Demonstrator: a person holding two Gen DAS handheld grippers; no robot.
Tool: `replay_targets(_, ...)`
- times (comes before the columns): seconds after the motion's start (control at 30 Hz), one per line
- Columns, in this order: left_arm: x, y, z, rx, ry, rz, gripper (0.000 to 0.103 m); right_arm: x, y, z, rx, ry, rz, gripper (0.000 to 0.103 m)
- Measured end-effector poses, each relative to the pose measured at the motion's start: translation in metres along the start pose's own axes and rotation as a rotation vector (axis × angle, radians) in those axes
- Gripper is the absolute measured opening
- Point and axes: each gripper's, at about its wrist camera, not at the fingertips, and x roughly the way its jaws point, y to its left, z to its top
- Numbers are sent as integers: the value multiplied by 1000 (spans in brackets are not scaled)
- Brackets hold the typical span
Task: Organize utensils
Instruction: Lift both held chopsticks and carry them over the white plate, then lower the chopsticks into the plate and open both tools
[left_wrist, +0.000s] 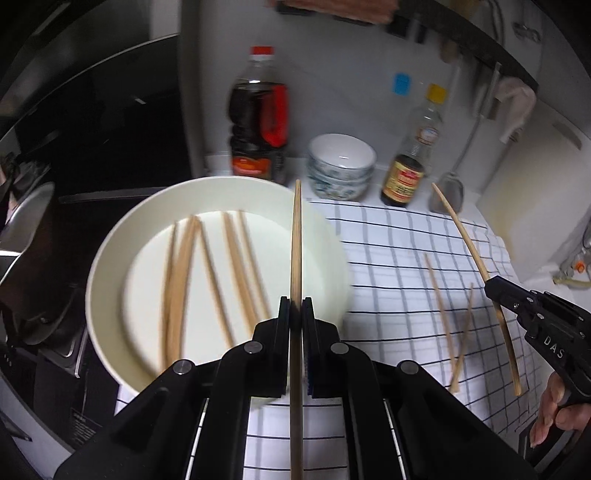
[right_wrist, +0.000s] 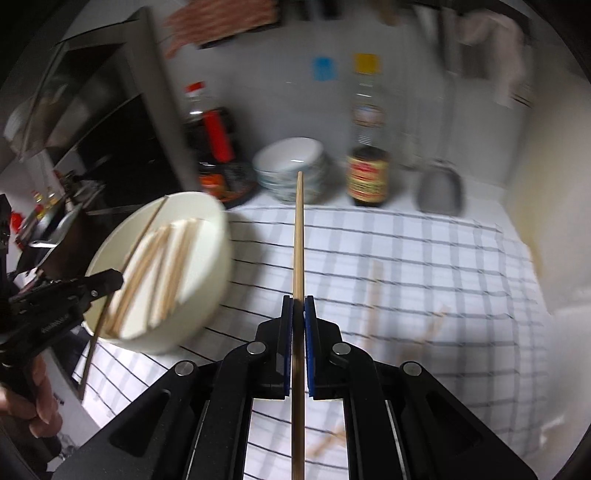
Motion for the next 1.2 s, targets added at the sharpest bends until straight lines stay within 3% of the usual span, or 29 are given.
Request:
replay_targets(0.23,4,60,4,-79,4,58,7,44,70,33,-62,28,99,6)
replay_targets(0.47,28,99,14,-111,16,64,7,87,119,57,-92,74,143,6)
replay_targets(0.8,75,119,21,-121,80,50,7,148,140,58,-66,201,139,6)
replay_targets(1.2,96,126,15,-127,141,62,8,175,141,58,-59,245,121,6)
